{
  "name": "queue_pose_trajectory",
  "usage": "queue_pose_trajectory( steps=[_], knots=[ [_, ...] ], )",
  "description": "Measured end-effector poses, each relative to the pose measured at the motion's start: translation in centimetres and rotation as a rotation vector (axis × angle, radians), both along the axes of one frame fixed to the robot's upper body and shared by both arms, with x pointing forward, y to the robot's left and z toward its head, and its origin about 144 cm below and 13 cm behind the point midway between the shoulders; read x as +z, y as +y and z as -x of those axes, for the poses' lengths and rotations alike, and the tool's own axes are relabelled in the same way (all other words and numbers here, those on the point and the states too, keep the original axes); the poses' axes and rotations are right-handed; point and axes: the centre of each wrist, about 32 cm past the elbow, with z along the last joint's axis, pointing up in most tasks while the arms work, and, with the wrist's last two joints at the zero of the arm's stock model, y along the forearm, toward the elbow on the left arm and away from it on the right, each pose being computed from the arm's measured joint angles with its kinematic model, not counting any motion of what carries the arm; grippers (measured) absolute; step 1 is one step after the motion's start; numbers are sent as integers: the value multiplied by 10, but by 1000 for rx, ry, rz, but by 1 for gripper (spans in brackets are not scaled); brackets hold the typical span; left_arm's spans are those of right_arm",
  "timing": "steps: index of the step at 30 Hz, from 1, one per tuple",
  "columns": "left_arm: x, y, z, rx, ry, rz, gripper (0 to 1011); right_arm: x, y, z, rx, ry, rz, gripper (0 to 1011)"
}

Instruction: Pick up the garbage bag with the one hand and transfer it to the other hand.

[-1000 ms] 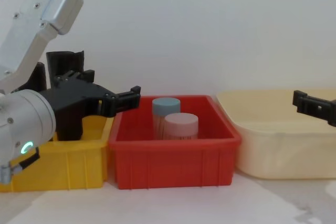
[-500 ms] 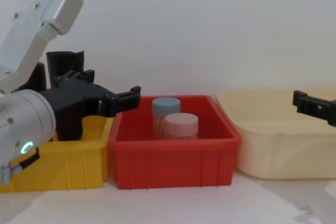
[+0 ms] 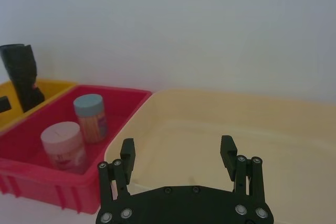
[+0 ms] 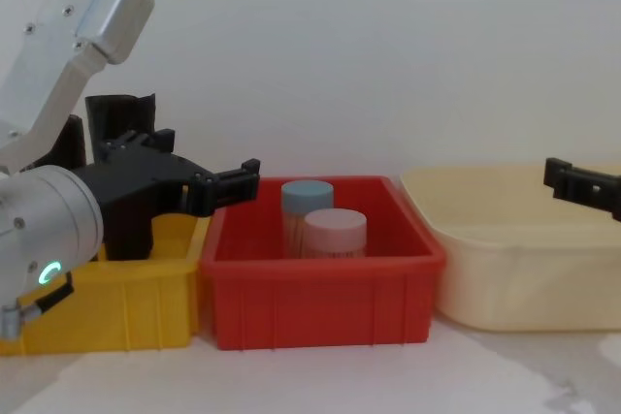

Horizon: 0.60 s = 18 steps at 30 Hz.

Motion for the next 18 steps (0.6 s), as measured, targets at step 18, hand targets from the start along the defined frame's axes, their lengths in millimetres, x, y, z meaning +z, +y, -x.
queue_pose_trajectory(
  steps=[18],
  knots=[
    [0, 0, 0, 0, 0, 0, 1000, 45, -14, -7, 172, 77, 22, 1001]
  ],
)
